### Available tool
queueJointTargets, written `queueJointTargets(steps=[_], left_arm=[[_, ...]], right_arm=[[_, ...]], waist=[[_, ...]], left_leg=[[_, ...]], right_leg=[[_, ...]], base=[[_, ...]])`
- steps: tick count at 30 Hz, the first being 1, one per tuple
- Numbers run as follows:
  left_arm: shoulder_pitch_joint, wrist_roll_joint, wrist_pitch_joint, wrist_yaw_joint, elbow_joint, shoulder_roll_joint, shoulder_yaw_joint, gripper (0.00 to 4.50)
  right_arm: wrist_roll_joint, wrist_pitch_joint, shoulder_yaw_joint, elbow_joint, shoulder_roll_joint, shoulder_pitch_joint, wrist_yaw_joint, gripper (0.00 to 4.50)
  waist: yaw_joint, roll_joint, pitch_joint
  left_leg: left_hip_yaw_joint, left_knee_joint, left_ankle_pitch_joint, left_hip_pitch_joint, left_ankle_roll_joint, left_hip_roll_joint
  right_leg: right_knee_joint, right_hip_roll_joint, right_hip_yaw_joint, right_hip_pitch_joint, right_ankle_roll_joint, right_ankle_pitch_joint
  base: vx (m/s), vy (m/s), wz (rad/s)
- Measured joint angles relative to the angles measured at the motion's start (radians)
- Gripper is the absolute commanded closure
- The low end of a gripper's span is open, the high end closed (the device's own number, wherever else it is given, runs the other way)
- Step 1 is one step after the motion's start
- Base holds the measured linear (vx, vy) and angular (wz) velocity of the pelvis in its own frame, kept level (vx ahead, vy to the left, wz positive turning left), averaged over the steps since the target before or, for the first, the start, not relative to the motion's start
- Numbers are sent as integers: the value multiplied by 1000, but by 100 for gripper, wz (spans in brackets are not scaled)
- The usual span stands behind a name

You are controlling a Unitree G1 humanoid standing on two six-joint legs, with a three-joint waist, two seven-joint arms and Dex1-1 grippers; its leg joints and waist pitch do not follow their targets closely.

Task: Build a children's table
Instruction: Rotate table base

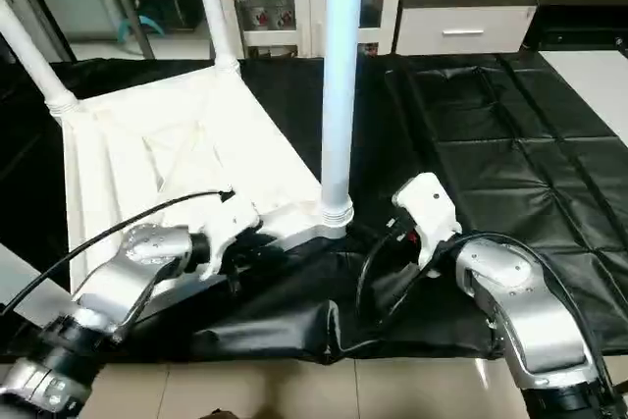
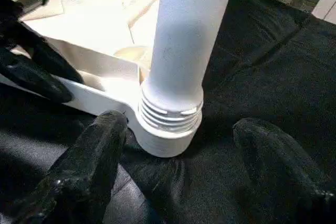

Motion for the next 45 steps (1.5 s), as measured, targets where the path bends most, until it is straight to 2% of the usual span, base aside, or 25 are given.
queueJointTargets(steps=[12,17,21,29,33,38,41,43,45], left_arm=[[-44,9,-48,-2,73,-7,-15,368],[-57,24,-37,-26,76,15,-43,421],[-60,20,-5,-28,76,17,-40,446],[-59,-8,-5,-34,88,14,-23,446],[-29,-16,-73,-76,84,19,-21,446],[9,-24,-123,-154,39,53,-48,446],[22,-40,-129,-216,8,73,-71,446],[21,-41,-147,-242,8,73,-82,446],[18,-41,-165,-268,12,77,-90,446]], right_arm=[[0,0,0,-3,-1,4,7,85],[21,-3,0,-9,-2,24,33,85],[22,-5,-1,-9,-3,27,43,85],[33,-14,-20,0,-1,14,50,85],[46,-32,-23,27,-2,4,83,85],[60,-73,-19,80,-37,3,168,85],[59,-101,-18,128,-60,1,225,85],[56,-123,-2,153,-67,-8,268,85],[35,-157,43,178,-102,-14,325,85]], waist=[[-2,1,-1],[-7,3,-2],[-11,3,-3],[-10,4,-3],[-6,9,-7],[13,13,-9],[28,11,-8],[32,10,-8],[32,9,-8]], left_leg=[[0,0,0,1,0,0],[0,0,0,2,0,0],[0,0,0,3,0,1],[-1,0,0,3,0,0],[-1,0,0,3,0,0],[0,0,0,1,0,0],[1,0,0,1,1,-1],[3,0,0,2,1,-1],[5,0,1,1,2,-1]], right_leg=[[1,0,0,0,0,0],[1,0,0,1,0,0],[2,0,0,1,-1,0],[2,0,0,2,-2,1],[1,0,0,2,-1,1],[1,-1,-1,1,0,-1],[1,-2,-1,1,0,-1],[1,-4,-1,2,0,-1],[1,-5,-1,2,0,-1]], base=[[0,0,0],[0,0,0],[0,0,0],[0,0,0],[0,0,0],[0,0,0],[0,0,0],[0,0,0],[0,0,0]])
